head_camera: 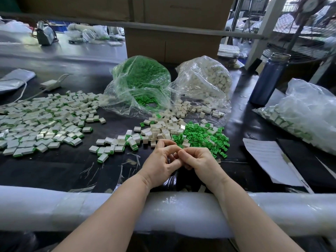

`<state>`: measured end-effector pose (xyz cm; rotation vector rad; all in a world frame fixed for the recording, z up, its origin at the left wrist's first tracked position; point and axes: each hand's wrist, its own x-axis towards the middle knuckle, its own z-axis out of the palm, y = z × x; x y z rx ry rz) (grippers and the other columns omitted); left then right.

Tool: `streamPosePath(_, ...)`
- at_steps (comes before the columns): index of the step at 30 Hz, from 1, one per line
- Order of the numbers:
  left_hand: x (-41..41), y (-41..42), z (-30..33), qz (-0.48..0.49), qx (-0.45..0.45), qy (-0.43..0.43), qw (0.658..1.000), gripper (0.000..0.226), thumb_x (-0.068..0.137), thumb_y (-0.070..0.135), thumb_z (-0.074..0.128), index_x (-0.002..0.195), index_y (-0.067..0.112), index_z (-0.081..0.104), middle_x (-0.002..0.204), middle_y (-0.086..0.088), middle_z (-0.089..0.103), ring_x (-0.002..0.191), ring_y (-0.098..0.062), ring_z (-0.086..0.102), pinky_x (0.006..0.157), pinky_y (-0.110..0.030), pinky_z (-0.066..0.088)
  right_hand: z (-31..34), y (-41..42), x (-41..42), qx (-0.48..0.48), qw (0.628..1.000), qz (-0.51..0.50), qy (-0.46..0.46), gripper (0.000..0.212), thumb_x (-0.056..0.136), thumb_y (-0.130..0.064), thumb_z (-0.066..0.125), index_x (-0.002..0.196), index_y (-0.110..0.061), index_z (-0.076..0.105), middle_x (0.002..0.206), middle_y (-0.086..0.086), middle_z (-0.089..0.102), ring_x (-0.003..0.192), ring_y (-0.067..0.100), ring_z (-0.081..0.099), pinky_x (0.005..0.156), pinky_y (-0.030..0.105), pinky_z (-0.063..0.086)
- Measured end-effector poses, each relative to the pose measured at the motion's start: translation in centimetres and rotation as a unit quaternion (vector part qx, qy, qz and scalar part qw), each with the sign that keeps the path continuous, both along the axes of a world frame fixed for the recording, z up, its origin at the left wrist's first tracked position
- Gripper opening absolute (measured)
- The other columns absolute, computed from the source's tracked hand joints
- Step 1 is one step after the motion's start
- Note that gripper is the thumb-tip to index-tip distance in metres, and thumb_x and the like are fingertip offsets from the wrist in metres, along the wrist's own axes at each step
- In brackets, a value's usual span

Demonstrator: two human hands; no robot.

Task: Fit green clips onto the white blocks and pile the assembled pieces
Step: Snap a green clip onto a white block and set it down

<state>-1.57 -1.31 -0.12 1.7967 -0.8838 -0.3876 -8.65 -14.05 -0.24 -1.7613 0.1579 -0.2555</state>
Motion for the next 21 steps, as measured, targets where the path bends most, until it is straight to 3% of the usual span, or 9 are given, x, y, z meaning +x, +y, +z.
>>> streamPosePath(6, 0.22, -0.10, -0.52, -0.013, 0.017, -0.011, 1.000, 0.020, 0.084, 0.011, 0.063, 0.081, 0.031, 0.059, 0.105, 0.009, 0.039, 0.072, -0.011, 0.046, 0.078, -0.025, 0.047, -0.04, -0.03, -0.13, -0.006, 1.000, -0.011, 0.004, 0.025, 0.090, -0.015, 0.058, 0.081, 0.006, 0.068, 0.066, 0.016, 0.051, 0.058, 0.021, 0.036, 0.051, 0.024, 0.030)
streamPosePath(12, 0.31, -0.14, -0.73, -0.018, 0.021, -0.024, 0.999, 0.025, 0.083, 0.013, 0.063, 0.077, 0.037, 0.057, 0.104, 0.011, 0.041, 0.071, -0.012, 0.047, 0.079, -0.037, 0.049, 0.02, 0.03, -0.11, -0.013, 1.000, -0.017, -0.002, 0.025, 0.090, -0.011, 0.057, 0.080, 0.009, 0.068, 0.058, 0.011, 0.049, 0.049, 0.008, 0.036, 0.046, 0.017, 0.030)
streamPosePath(16, 0.34, -0.19, -0.79, -0.019, 0.024, -0.028, 0.999, 0.025, 0.083, 0.013, 0.062, 0.077, 0.036, 0.057, 0.104, 0.012, 0.041, 0.071, -0.011, 0.047, 0.080, -0.039, 0.049, -0.15, -0.12, -0.05, -0.001, 1.000, -0.018, -0.001, 0.024, 0.090, -0.009, 0.056, 0.079, 0.009, 0.067, 0.045, -0.009, 0.049, 0.043, 0.001, 0.038, 0.044, 0.012, 0.032)
streamPosePath(21, 0.38, -0.18, -0.82, -0.020, 0.029, -0.031, 0.999, 0.024, 0.083, 0.014, 0.062, 0.077, 0.037, 0.057, 0.104, 0.012, 0.041, 0.070, -0.011, 0.047, 0.081, -0.041, 0.049, -0.26, -0.17, 0.02, 0.000, 1.000, -0.019, -0.003, 0.025, 0.090, -0.009, 0.056, 0.079, 0.011, 0.067, 0.042, -0.010, 0.049, 0.042, 0.000, 0.039, 0.044, 0.011, 0.032)
